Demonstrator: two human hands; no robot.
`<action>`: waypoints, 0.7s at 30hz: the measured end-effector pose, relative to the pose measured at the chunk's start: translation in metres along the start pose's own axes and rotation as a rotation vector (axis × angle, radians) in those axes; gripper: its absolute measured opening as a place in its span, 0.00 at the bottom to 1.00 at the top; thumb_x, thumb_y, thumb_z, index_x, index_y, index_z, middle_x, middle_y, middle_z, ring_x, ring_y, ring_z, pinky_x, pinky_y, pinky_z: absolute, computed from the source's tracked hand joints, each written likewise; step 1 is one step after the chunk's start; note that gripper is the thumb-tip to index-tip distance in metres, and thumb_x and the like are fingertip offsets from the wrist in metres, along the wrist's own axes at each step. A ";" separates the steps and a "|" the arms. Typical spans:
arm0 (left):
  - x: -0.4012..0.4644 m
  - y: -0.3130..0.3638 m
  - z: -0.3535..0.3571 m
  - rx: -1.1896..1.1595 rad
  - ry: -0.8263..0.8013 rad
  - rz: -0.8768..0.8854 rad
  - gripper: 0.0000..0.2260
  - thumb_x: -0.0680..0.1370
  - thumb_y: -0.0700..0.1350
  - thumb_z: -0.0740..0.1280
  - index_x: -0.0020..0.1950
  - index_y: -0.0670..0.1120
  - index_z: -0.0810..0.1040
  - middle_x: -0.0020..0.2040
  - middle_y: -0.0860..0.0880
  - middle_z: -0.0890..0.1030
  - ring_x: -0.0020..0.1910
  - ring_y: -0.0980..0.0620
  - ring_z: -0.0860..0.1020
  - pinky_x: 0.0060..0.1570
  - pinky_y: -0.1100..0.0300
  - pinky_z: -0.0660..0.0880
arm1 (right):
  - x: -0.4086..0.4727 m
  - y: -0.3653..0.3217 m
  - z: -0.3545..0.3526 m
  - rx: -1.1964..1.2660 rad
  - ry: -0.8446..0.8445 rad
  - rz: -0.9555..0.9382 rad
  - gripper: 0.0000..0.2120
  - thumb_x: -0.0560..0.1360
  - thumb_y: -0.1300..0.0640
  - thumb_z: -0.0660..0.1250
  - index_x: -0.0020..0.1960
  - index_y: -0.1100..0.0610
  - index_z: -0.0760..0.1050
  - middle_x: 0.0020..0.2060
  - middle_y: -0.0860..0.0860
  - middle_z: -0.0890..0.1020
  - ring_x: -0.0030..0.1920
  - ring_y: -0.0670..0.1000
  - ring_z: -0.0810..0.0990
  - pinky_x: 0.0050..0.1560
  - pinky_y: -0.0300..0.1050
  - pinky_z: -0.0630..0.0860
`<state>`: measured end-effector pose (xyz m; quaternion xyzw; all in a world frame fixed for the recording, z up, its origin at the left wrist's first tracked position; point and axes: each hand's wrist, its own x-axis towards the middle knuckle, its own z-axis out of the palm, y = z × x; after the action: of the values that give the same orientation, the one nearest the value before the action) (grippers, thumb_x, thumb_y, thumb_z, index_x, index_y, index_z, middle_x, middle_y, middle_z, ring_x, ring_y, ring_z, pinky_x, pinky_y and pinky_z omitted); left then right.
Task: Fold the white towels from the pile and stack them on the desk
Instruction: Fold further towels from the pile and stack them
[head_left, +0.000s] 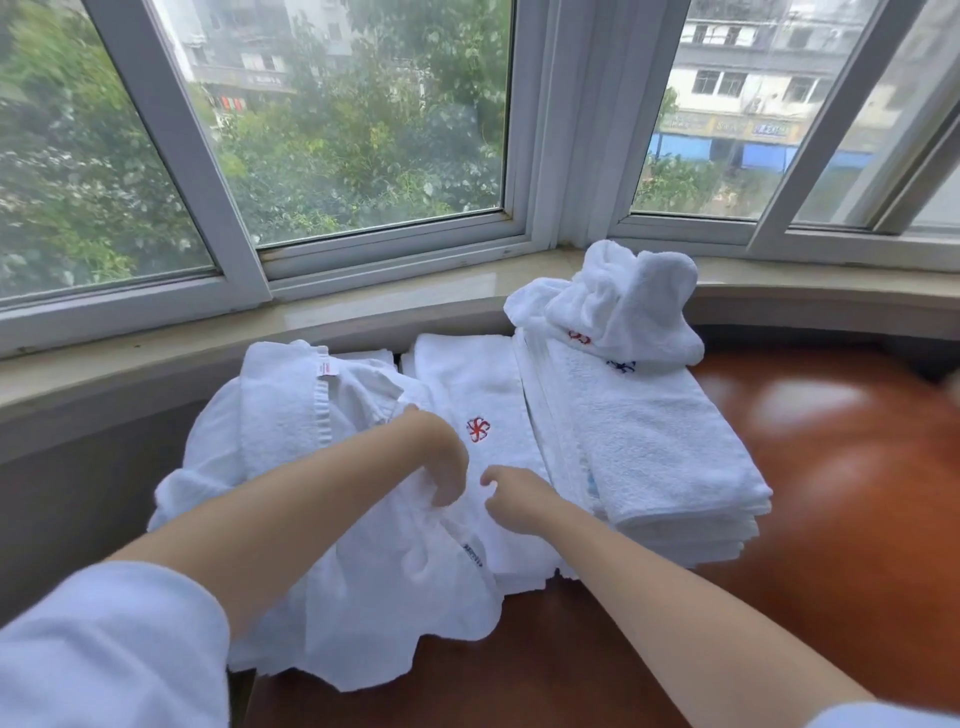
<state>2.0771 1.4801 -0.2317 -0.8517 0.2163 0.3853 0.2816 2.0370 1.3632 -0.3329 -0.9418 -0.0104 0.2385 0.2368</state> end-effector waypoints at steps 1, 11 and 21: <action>0.004 -0.003 -0.005 -0.027 0.087 0.001 0.23 0.78 0.46 0.60 0.73 0.50 0.66 0.69 0.51 0.70 0.68 0.47 0.68 0.65 0.43 0.59 | 0.004 -0.001 -0.002 -0.045 0.042 -0.017 0.24 0.77 0.59 0.56 0.72 0.51 0.65 0.68 0.52 0.70 0.66 0.54 0.70 0.60 0.47 0.71; 0.089 -0.020 0.007 0.191 0.217 -0.102 0.18 0.79 0.47 0.58 0.68 0.48 0.71 0.70 0.47 0.70 0.72 0.47 0.61 0.67 0.38 0.57 | 0.036 0.008 -0.003 -0.275 0.054 0.014 0.20 0.78 0.56 0.59 0.69 0.58 0.64 0.65 0.56 0.65 0.65 0.58 0.66 0.61 0.51 0.69; 0.130 -0.031 0.007 0.112 0.268 -0.095 0.16 0.75 0.48 0.61 0.63 0.51 0.75 0.65 0.50 0.74 0.68 0.49 0.63 0.65 0.45 0.57 | 0.074 0.013 0.007 -0.287 0.239 0.097 0.27 0.76 0.54 0.59 0.73 0.57 0.58 0.74 0.56 0.57 0.73 0.56 0.57 0.69 0.50 0.59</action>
<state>2.1708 1.4875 -0.3271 -0.8878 0.2324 0.2416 0.3153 2.0981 1.3644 -0.3769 -0.9869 0.0291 0.1323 0.0877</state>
